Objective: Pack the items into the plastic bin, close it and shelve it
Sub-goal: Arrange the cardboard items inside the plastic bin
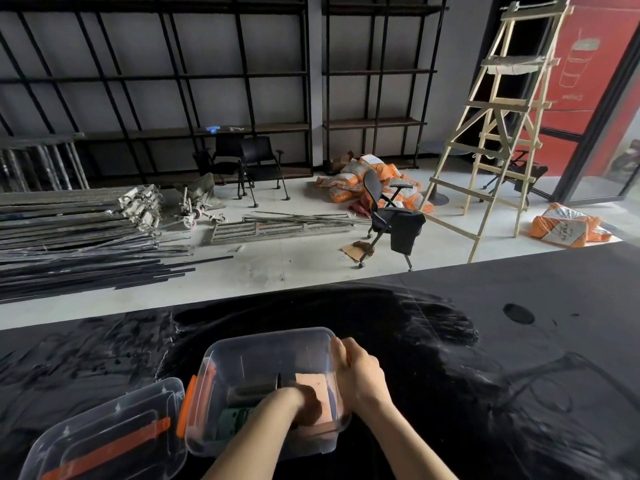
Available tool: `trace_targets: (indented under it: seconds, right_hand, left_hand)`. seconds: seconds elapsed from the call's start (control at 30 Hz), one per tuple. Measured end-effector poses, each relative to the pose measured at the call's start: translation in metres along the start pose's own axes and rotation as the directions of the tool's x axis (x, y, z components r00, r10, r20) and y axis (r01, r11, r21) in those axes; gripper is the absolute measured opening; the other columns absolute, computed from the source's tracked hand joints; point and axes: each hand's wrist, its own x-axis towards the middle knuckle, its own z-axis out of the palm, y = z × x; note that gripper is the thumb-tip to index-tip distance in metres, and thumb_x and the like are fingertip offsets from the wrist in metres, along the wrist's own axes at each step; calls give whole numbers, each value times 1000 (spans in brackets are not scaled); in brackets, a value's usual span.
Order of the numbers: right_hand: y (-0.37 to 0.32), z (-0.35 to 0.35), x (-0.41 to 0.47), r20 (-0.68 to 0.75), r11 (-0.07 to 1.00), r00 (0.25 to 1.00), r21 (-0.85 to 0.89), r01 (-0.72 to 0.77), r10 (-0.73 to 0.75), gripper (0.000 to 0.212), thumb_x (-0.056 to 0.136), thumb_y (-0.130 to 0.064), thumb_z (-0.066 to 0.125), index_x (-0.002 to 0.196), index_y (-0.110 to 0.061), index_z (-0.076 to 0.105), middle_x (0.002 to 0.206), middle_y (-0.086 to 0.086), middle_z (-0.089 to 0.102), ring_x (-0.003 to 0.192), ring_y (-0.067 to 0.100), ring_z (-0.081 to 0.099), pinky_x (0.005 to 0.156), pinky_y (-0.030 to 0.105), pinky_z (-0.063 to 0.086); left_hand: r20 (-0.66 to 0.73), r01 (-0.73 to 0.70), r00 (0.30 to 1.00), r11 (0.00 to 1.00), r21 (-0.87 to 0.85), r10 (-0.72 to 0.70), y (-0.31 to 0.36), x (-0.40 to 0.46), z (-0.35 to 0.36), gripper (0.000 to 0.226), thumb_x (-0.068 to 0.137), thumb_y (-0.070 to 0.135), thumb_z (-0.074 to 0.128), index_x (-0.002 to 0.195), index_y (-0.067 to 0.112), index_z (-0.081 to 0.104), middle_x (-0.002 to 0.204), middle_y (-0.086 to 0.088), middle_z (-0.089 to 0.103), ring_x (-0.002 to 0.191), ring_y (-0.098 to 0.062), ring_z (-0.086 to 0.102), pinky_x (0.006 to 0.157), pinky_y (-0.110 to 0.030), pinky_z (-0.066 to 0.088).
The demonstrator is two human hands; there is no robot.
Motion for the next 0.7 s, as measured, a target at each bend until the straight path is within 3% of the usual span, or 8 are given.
trace_targets:
  seconds: [0.03, 0.2, 0.33, 0.4, 0.47, 0.57, 0.63, 0.7]
  right_hand:
    - [0, 0, 0, 0, 1000, 1000, -12, 6, -6, 45, 96, -59, 35, 90, -23, 61, 89, 2, 72, 84, 27, 68, 79, 44, 57]
    - [1, -6, 2, -8, 989, 1000, -147, 28, -29, 48, 92, -63, 32, 96, -28, 63, 93, -3, 70, 86, 23, 66, 78, 42, 56]
    - [9, -17, 9, -23, 996, 998, -76, 49, -50, 51, 88, -69, 30, 89, -30, 64, 90, -5, 70, 84, 19, 66, 78, 41, 55]
    - [22, -21, 13, -111, 989, 990, -126, 73, -87, 48, 92, -66, 28, 89, -33, 63, 95, -6, 70, 88, 20, 66, 77, 39, 53]
    - [40, -21, 14, -159, 949, 978, -305, 83, -137, 44, 97, -58, 29, 114, -37, 65, 116, -5, 68, 108, 21, 63, 86, 38, 50]
    - [60, -14, 15, -123, 915, 984, -397, 71, -129, 53, 101, -53, 26, 144, -33, 52, 152, 2, 50, 145, 23, 39, 118, 40, 33]
    - [67, -14, 19, -97, 915, 988, -397, 71, -119, 57, 102, -55, 22, 152, -33, 41, 163, 5, 36, 154, 23, 22, 126, 42, 18]
    - [79, -11, 20, -26, 847, 992, -524, 93, -125, 63, 101, -57, 23, 158, -31, 27, 168, 8, 20, 157, 25, 7, 128, 44, 5]
  left_hand:
    - [41, -10, 999, 992, 127, 4, 2, -5, -2, 44, 102, 27, 43, 140, 6, 52, 146, -14, 52, 135, -31, 49, 106, -40, 41]
    - [-39, -89, 992, 883, 461, 121, 0, 6, 1, 42, 99, 25, 43, 137, 11, 54, 140, -15, 54, 127, -34, 52, 107, -43, 43]
    - [-333, -43, 921, 903, 428, 202, -1, 2, -10, 37, 89, 9, 62, 125, 11, 64, 123, -10, 65, 113, -26, 64, 90, -35, 53]
    - [-360, -147, 866, 865, 480, 348, -3, -3, -14, 40, 83, 1, 67, 121, 11, 64, 116, -11, 67, 106, -29, 67, 83, -37, 57]
    - [-298, -237, 848, 815, 529, 439, -9, -4, -13, 49, 79, -1, 71, 125, 12, 60, 119, -12, 64, 108, -32, 65, 85, -40, 56]
    - [-259, -247, 854, 789, 562, 452, -15, 3, -5, 48, 81, 0, 71, 127, 11, 58, 123, -13, 60, 112, -33, 62, 91, -41, 53]
    - [-266, -260, 843, 787, 560, 468, -15, 7, -3, 40, 84, 2, 68, 123, 11, 62, 120, -13, 65, 110, -33, 65, 90, -41, 53]
    - [-274, -270, 829, 779, 566, 487, -15, 10, -1, 34, 85, 8, 70, 118, 12, 66, 114, -12, 69, 106, -32, 67, 87, -40, 55]
